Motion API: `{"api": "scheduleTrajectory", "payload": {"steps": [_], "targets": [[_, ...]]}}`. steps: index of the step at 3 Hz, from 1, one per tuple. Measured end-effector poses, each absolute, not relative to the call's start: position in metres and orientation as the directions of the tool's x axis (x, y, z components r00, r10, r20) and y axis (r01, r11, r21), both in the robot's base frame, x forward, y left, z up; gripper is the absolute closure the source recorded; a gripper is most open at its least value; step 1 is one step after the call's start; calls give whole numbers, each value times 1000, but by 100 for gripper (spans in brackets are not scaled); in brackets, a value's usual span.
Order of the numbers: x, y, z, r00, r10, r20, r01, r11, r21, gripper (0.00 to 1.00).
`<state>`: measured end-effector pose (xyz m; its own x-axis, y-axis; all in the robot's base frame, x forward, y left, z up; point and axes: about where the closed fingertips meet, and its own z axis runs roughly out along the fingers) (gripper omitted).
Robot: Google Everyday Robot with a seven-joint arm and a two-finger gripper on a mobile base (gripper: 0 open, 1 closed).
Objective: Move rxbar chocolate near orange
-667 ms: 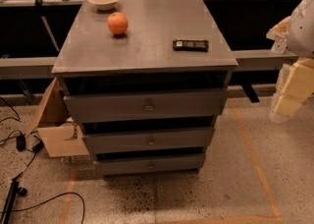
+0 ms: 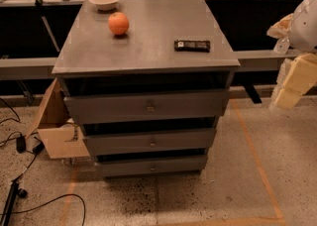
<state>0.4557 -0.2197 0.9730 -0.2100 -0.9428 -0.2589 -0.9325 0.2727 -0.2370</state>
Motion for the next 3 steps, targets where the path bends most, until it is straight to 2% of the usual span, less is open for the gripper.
{"api": "scheduleTrajectory", "payload": {"steps": [2, 3], "targets": [[559, -240, 950, -171, -830, -531, -942, 296, -160, 0], [606, -247, 935, -190, -778, -599, -933, 334, -137, 0]]}}
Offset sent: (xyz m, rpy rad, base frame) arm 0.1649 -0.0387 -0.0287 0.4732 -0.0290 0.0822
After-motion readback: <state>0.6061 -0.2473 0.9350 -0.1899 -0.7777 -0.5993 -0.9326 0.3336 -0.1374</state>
